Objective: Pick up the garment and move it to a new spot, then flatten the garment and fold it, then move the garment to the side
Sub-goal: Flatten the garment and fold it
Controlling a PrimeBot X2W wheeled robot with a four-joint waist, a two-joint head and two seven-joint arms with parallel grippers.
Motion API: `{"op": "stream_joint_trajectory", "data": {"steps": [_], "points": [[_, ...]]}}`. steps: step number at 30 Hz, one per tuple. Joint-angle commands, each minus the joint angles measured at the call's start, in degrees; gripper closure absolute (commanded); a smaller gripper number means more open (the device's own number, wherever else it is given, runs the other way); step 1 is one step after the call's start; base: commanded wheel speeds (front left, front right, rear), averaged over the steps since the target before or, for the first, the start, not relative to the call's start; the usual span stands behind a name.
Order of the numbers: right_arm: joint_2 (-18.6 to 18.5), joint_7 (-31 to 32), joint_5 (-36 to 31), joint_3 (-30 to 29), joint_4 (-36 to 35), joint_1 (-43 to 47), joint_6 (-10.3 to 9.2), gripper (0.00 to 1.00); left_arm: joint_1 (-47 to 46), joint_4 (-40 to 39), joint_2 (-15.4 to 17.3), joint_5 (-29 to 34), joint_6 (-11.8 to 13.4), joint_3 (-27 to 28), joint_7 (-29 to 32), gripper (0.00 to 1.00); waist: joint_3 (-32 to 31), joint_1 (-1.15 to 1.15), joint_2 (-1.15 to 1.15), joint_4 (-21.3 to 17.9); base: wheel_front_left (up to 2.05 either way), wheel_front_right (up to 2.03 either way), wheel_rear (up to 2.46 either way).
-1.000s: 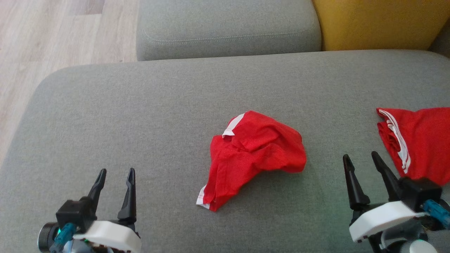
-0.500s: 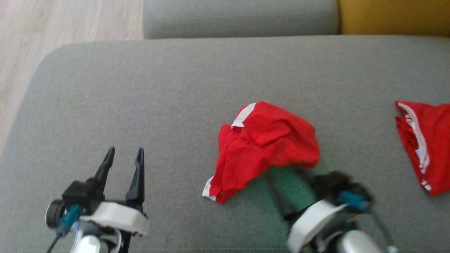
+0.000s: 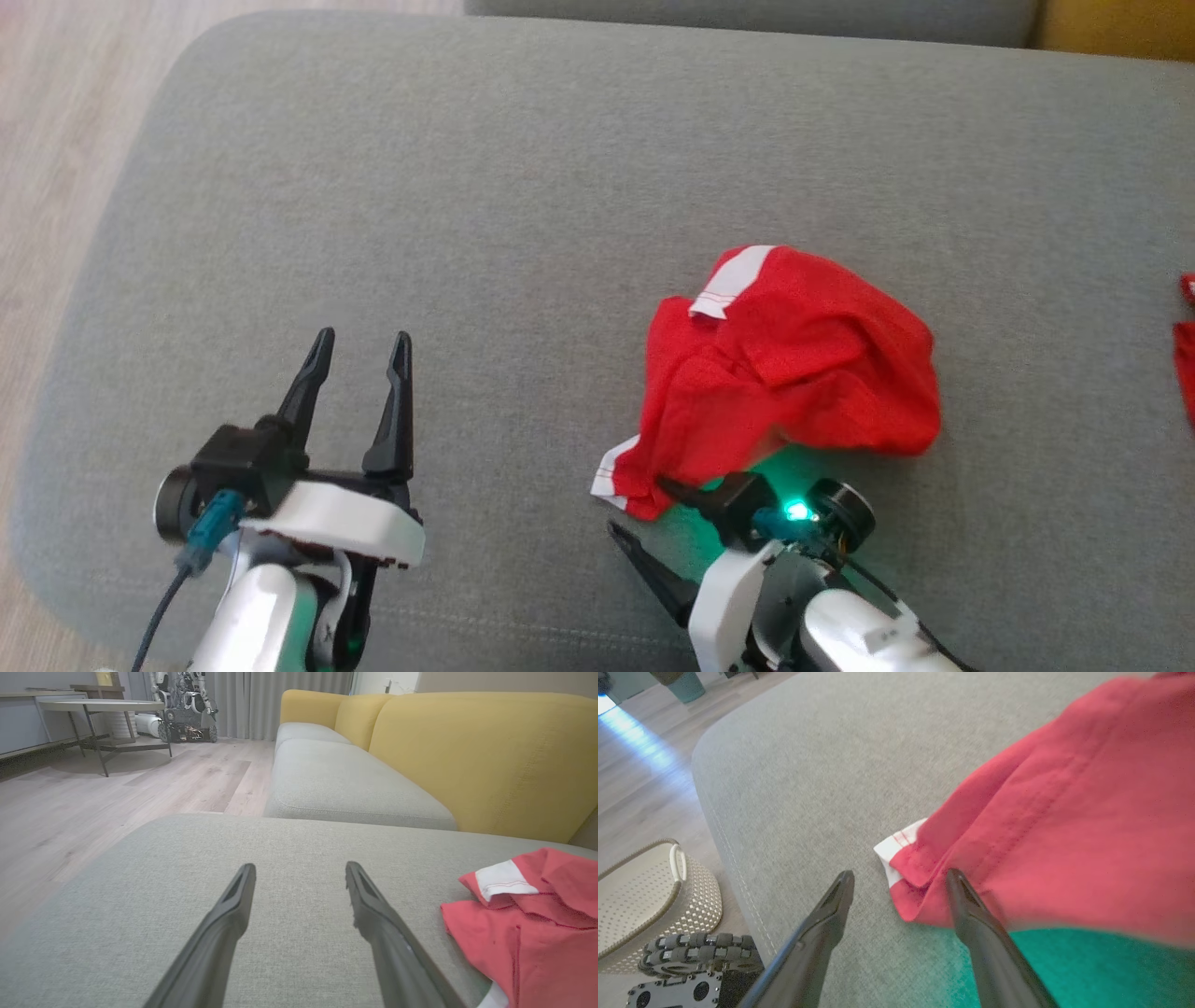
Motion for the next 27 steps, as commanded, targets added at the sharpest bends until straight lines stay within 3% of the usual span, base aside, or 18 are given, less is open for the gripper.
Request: {"op": "stream_joint_trajectory", "data": {"steps": [1, 2, 3, 4, 5, 6, 12, 19, 23, 27], "points": [[0.3, -0.4, 0.1, 2.4, 2.3, -2.2, -0.05, 0.0, -2.9, -1.1, 0.3, 0.5, -0.3, 1.8, -0.7, 0.0, 0.7, 0.0, 0.0, 1.1, 0.0, 0.0, 0.0], [0.4, -0.2, 0.2, 3.1, 4.0, -2.8, -0.05, 0.0, -3.0, -0.9, 0.2, 0.6, -0.3, 1.8, -0.8, 0.0, 0.7, 0.0, 0.0, 1.2, 0.0, 0.0, 0.0], [0.5, -0.2, 0.4, 3.6, 5.4, -3.2, -0.05, 0.45, -3.1, -0.7, 0.1, 0.5, -0.4, 1.9, -0.9, 0.0, 0.7, 0.0, 0.0, 1.3, 0.0, 0.0, 0.0], [0.7, -0.1, 0.7, 3.9, 6.8, -3.7, -0.05, 0.73, -3.1, -0.6, 0.0, 0.5, -0.4, 1.9, -0.9, 0.0, 0.6, 0.0, 0.0, 1.3, 0.0, 0.0, 0.0], [0.7, -0.1, 0.7, 3.9, 6.8, -3.7, -0.05, 0.73, -3.1, -0.6, 0.0, 0.5, -0.4, 1.9, -0.9, 0.0, 0.6, 0.0, 0.0, 1.3, 0.0, 0.0, 0.0], [0.9, -0.4, 1.0, 4.2, 7.7, -4.1, -0.05, 1.0, -3.1, -0.4, 0.0, 0.5, -0.4, 2.0, -1.0, 0.0, 0.6, 0.0, 0.0, 1.2, 0.0, 0.0, 0.0], [2.2, -4.1, 2.8, 4.6, 8.0, -6.3, -0.05, 1.0, -2.3, -0.1, 0.2, 0.6, -0.1, 3.0, -1.2, 0.0, -0.4, 0.0, 0.0, -0.7, 0.0, 0.0, 0.0], [3.2, -8.2, 5.7, 4.3, -0.8, -9.0, -0.05, 1.0, -1.4, -0.3, 0.4, 0.8, 0.1, 3.4, -1.2, 0.0, -2.3, 0.0, 0.0, -3.9, 0.0, 0.0, 0.0], [3.3, -9.5, 6.0, -1.1, -7.8, -9.4, -0.05, 1.0, -0.8, -0.8, 0.6, 0.8, 0.3, 3.7, -1.3, 0.0, -2.7, 0.0, 0.0, -6.4, 0.0, 0.0, 0.0], [1.8, -8.6, 4.2, -10.8, -14.4, -7.2, -0.05, 1.0, -0.5, -1.1, 0.8, 0.8, 0.4, 3.8, -1.3, 0.0, -2.7, 0.0, 0.0, -8.5, 0.0, 0.0, 0.0]]}}
